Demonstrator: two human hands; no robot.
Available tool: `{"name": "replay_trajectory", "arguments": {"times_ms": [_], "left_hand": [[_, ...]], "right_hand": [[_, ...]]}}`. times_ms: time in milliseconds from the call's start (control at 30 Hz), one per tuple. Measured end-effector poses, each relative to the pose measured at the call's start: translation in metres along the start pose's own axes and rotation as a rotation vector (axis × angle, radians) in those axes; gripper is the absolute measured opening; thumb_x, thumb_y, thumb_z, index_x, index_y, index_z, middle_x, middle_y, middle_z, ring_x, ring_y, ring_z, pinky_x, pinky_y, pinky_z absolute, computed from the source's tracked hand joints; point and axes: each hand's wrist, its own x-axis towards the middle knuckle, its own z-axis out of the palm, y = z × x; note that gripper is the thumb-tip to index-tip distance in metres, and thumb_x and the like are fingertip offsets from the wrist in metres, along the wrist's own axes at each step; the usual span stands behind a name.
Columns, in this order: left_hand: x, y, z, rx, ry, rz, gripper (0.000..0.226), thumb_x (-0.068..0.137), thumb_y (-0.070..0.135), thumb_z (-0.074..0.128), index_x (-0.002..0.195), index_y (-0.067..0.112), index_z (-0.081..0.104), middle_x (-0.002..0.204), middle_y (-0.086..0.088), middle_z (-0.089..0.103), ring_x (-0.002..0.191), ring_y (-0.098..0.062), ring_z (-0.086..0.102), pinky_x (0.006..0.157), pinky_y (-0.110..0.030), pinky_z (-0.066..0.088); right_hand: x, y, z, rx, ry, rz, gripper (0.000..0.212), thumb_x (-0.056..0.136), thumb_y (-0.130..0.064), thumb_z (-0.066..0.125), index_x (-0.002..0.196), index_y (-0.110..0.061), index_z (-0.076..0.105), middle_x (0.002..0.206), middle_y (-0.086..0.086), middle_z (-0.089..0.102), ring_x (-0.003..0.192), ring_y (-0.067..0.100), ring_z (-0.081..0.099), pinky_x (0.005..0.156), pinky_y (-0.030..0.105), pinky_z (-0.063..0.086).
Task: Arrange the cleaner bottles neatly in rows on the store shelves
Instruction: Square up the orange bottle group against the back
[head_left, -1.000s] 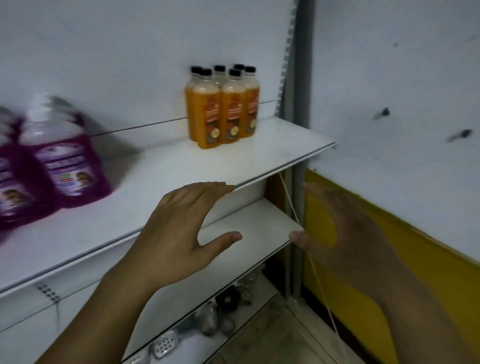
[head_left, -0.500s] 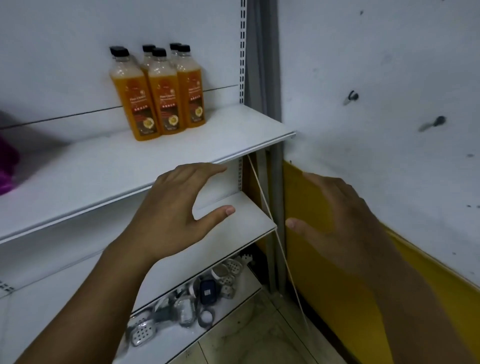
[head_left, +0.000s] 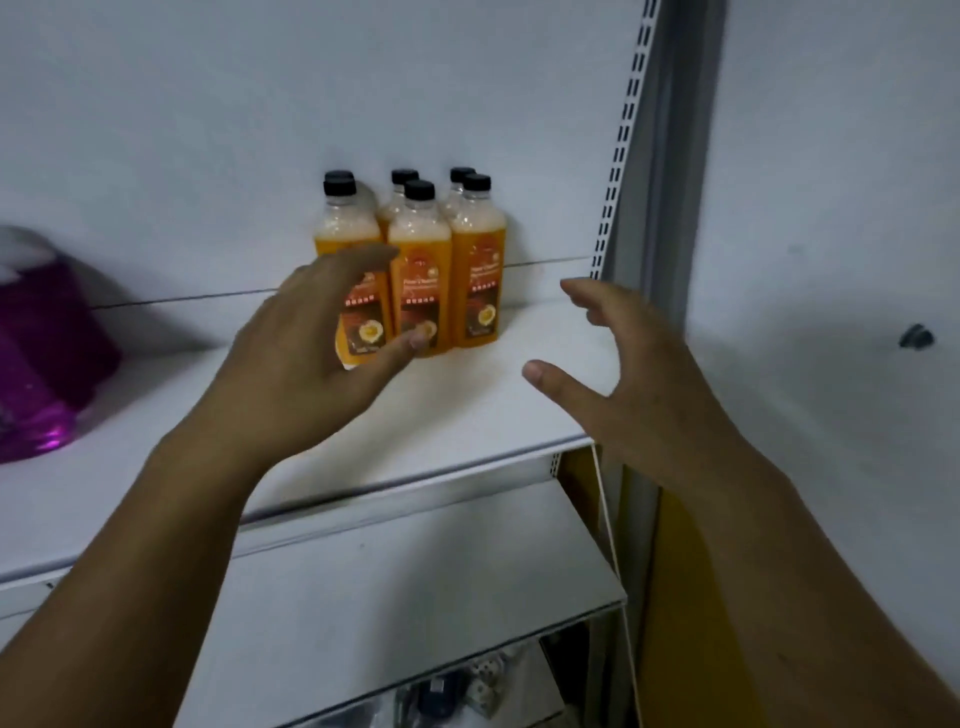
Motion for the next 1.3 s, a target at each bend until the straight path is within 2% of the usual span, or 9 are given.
{"name": "replay_trajectory", "arguments": {"times_ms": [100, 200, 400, 500, 600, 800, 900, 1033, 1300], "left_hand": [[0.029, -0.017, 0.001, -0.064, 0.072, -0.076, 0.082, 0.086, 0.072, 0.065, 0.153, 0.033, 0.036, 0.150, 0.005, 0.052, 0.132, -0.018, 0.055, 0.103, -0.044, 0.049], [0.060, -0.029, 0.005, -0.128, 0.118, -0.172, 0.100, 0.082, 0.057, 0.079, 0.160, 0.033, 0.023, 0.159, 0.000, 0.041, 0.140, -0.020, 0.048, 0.106, -0.042, 0.046], [0.098, -0.050, 0.024, -0.135, 0.223, -0.357, 0.126, 0.071, 0.054, 0.090, 0.165, 0.030, 0.010, 0.163, -0.008, 0.027, 0.149, -0.026, 0.037, 0.114, -0.054, 0.045], [0.088, -0.062, 0.042, -0.211, 0.237, -0.407, 0.127, 0.063, 0.064, 0.090, 0.163, 0.034, 0.016, 0.156, -0.004, 0.029, 0.142, -0.024, 0.043, 0.108, -0.054, 0.052], [0.074, -0.073, 0.063, -0.227, 0.222, -0.413, 0.126, 0.057, 0.073, 0.089, 0.158, 0.037, 0.024, 0.146, 0.006, 0.030, 0.137, -0.019, 0.044, 0.110, -0.051, 0.052], [0.065, -0.090, 0.081, -0.281, 0.203, -0.420, 0.129, 0.055, 0.065, 0.091, 0.157, 0.048, 0.015, 0.151, 0.009, 0.031, 0.140, -0.015, 0.043, 0.110, -0.043, 0.048], [0.065, -0.090, 0.088, -0.262, 0.225, -0.427, 0.128, 0.057, 0.056, 0.098, 0.156, 0.046, 0.016, 0.148, 0.007, 0.034, 0.137, -0.016, 0.044, 0.105, -0.038, 0.048], [0.068, -0.090, 0.094, -0.247, 0.268, -0.438, 0.124, 0.062, 0.049, 0.099, 0.156, 0.044, 0.018, 0.148, 0.006, 0.037, 0.137, -0.018, 0.046, 0.107, -0.044, 0.050], [0.067, -0.089, 0.095, -0.278, 0.284, -0.434, 0.123, 0.060, 0.059, 0.096, 0.156, 0.045, 0.019, 0.149, 0.005, 0.041, 0.135, -0.019, 0.051, 0.106, -0.050, 0.053]], "right_hand": [[0.040, 0.013, 0.014, 0.054, 0.003, -0.010, 0.079, 0.086, -0.059, 0.074, 0.152, -0.036, 0.039, 0.153, -0.011, 0.048, 0.134, 0.008, 0.050, 0.110, 0.038, 0.047], [0.081, 0.025, 0.027, 0.157, 0.001, 0.007, 0.094, 0.077, -0.060, 0.083, 0.155, -0.034, 0.036, 0.154, -0.008, 0.047, 0.132, 0.010, 0.051, 0.109, 0.042, 0.049], [0.165, 0.033, 0.050, 0.301, 0.036, 0.019, 0.114, 0.066, -0.049, 0.095, 0.158, -0.034, 0.029, 0.157, -0.003, 0.039, 0.140, 0.016, 0.045, 0.109, 0.040, 0.048], [0.185, 0.045, 0.071, 0.355, -0.028, -0.002, 0.114, 0.064, -0.047, 0.097, 0.156, -0.035, 0.032, 0.151, -0.003, 0.039, 0.134, 0.017, 0.048, 0.108, 0.047, 0.052], [0.189, 0.059, 0.094, 0.394, -0.083, -0.060, 0.111, 0.064, -0.045, 0.097, 0.154, -0.038, 0.033, 0.148, -0.006, 0.038, 0.129, 0.010, 0.046, 0.105, 0.039, 0.052], [0.186, 0.091, 0.119, 0.502, -0.192, -0.095, 0.127, 0.065, -0.033, 0.099, 0.158, -0.050, 0.016, 0.155, -0.009, 0.036, 0.138, 0.013, 0.043, 0.100, 0.036, 0.050], [0.186, 0.090, 0.124, 0.494, -0.164, -0.098, 0.129, 0.065, -0.029, 0.100, 0.159, -0.048, 0.015, 0.150, -0.010, 0.037, 0.133, 0.008, 0.044, 0.095, 0.028, 0.049], [0.183, 0.089, 0.130, 0.450, -0.104, -0.092, 0.129, 0.065, -0.032, 0.100, 0.160, -0.047, 0.014, 0.151, -0.007, 0.037, 0.131, 0.007, 0.043, 0.098, 0.036, 0.052], [0.181, 0.086, 0.133, 0.438, -0.067, -0.073, 0.131, 0.057, -0.045, 0.101, 0.156, -0.052, 0.016, 0.149, -0.008, 0.038, 0.136, 0.014, 0.047, 0.103, 0.053, 0.055]]}}
